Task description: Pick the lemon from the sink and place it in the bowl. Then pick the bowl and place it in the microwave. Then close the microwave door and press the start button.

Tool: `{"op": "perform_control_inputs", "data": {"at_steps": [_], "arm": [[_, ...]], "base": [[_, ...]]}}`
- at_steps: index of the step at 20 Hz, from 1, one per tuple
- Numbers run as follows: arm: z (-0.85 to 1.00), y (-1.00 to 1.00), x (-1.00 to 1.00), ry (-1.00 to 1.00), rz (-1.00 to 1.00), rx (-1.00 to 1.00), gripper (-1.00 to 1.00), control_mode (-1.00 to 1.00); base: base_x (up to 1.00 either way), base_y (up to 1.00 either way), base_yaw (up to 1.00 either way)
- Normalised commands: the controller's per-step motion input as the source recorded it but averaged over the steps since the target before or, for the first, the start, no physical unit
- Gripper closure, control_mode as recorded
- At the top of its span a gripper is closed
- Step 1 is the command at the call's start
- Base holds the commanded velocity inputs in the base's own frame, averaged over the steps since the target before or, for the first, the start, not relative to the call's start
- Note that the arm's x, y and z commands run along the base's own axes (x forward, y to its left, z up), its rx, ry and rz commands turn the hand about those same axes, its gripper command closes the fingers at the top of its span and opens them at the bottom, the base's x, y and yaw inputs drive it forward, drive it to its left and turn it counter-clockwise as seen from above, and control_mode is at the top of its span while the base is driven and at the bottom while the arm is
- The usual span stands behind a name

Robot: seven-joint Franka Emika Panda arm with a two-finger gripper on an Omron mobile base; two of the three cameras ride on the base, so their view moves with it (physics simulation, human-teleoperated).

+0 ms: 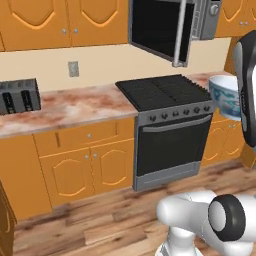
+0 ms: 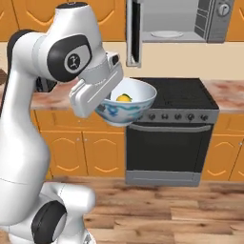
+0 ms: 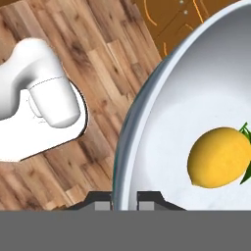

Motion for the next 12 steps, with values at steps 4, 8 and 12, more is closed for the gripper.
{"op": "perform_control_inputs", "data": {"at_steps": [4, 8, 12], "arm": [[0.0, 0.0, 0.0, 0.0, 0.0, 0.0, 1.0, 1.0], [0.0, 0.0, 0.0, 0.0, 0.0, 0.0, 1.0, 1.0], [0.0, 0.0, 0.0, 0.0, 0.0, 0.0, 1.0, 1.0]], "base": [[0.94, -0.34, -0.26], [0.99, -0.5, -0.2], [0.69, -0.73, -0.13]]}}
